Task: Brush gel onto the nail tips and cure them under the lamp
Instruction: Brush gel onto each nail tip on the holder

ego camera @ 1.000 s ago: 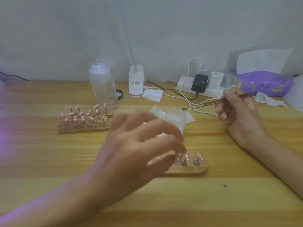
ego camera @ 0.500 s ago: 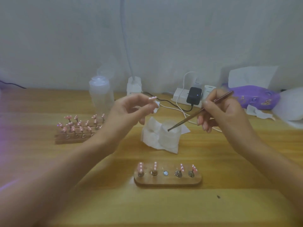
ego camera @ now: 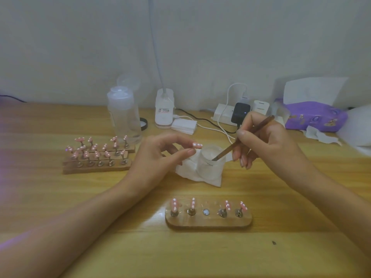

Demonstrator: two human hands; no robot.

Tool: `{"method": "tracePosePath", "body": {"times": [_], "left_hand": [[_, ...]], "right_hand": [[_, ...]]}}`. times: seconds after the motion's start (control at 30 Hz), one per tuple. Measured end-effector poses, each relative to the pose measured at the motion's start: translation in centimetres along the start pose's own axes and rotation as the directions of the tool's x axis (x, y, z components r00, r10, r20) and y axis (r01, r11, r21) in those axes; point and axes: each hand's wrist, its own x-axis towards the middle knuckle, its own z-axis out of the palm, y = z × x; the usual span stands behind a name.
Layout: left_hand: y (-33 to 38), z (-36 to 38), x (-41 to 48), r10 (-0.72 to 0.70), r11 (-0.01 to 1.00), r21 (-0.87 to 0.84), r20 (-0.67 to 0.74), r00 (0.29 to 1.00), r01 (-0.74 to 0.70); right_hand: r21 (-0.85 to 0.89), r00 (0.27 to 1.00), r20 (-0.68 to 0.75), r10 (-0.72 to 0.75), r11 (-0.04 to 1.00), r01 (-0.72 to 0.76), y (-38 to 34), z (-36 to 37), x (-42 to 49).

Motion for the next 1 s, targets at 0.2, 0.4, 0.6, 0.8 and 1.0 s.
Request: {"method": "tracePosePath", "body": {"times": [0.2,0.4,0.6,0.8,1.0], "left_hand": [[0.2,0.1,-0.1,0.008,0.999,0.035,-0.004,1.0,-0.008],[0.3,0.1,0.0,0.008,1.0,0.02,-0.02,1.0,-0.007],[0.2,0.2,0.0,0.013,0.999,0.038,-0.037,0.999,-0.012],[0.3,0.2,-0.1,0.032,0.999,0.043,-0.019,0.999,-0.031],[0.3,0.2,-0.1,0.005,0.999,0.052,-0.013,1.0,-0.004]], "right_hand": [[0.085,0.996,-0.077,0.041,0.996,-0.034,-0.1,-0.6,0.1],[0.092,0.988,-0.153,0.0,0.996,0.014,-0.5,-1.3,0.2],[0.005,0.998,-0.066,-0.024,1.0,0.025,-0.2,-0.7,0.1],[-0.052,0.999,0.036,-0.033,0.998,0.035,0.0,-0.2,-0.2],[0.08,0.992,-0.121,-0.017,0.996,0.026,0.2,-0.8,0.0]]}}
